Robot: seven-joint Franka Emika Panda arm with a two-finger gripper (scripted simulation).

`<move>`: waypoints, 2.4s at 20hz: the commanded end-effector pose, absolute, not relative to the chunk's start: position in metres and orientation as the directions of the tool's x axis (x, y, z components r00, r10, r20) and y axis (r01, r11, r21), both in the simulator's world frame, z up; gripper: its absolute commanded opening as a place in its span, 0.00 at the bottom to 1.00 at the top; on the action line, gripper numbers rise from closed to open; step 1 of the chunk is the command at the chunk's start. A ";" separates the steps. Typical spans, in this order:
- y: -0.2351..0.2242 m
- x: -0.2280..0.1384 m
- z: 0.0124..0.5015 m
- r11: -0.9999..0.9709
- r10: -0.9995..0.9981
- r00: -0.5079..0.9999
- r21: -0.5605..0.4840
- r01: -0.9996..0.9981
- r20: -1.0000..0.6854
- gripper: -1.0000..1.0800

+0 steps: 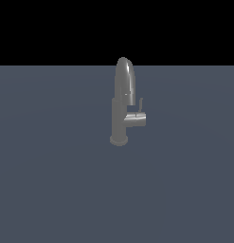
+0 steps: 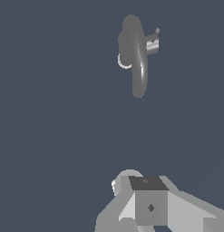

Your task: Turn on the faucet by rotating a designated handle.

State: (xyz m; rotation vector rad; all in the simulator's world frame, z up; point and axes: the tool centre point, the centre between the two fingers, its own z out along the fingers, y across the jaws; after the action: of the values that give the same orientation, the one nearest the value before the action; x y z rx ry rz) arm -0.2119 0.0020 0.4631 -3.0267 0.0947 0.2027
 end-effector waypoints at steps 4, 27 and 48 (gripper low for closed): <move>0.000 -0.183 0.458 -0.977 -0.110 0.971 -0.154 -0.145 -0.214 0.00; -0.025 -0.062 0.405 -0.807 -0.270 0.771 -0.301 -0.508 -0.577 0.00; -0.064 0.026 0.302 -0.492 -0.235 0.413 -0.258 -0.831 -0.880 0.00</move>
State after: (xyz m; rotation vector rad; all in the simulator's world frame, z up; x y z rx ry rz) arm 0.0203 -0.0613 0.3114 -2.0049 0.8834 1.0386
